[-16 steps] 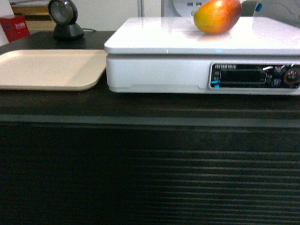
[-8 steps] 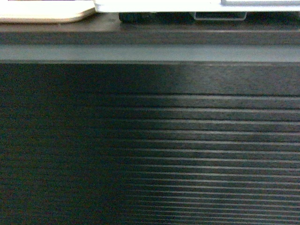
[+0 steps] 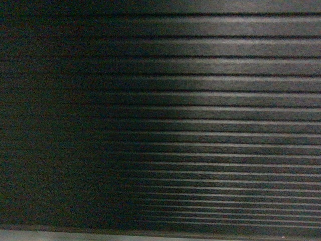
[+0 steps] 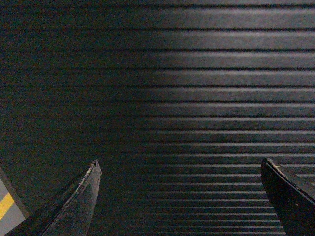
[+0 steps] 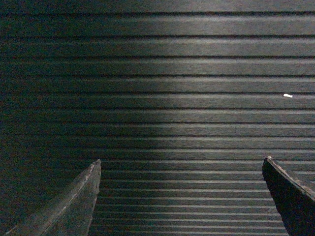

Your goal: Place dark red mango on scale at checkout

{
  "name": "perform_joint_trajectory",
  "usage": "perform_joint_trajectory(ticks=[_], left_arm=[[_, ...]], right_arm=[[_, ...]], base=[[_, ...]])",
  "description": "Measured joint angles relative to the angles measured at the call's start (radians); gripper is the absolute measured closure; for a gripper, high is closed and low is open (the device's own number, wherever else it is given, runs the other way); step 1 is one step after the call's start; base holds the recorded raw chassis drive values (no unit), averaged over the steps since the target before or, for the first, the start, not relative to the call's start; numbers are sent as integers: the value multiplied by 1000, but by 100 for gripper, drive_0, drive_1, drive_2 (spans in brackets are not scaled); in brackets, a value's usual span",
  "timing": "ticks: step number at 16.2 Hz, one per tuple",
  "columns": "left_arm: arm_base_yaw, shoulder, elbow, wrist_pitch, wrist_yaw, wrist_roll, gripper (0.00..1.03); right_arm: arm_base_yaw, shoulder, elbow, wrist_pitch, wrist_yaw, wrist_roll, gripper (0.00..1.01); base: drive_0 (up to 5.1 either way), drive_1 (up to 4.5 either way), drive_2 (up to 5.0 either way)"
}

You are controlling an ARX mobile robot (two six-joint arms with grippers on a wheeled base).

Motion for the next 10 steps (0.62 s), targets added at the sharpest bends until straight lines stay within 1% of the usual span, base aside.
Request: perform_joint_trajectory(ticks=[10], left_arm=[[0, 0, 0, -2, 0, 0, 5]], right_arm=[[0, 0, 0, -2, 0, 0, 3]], base=[[0, 0, 0]])
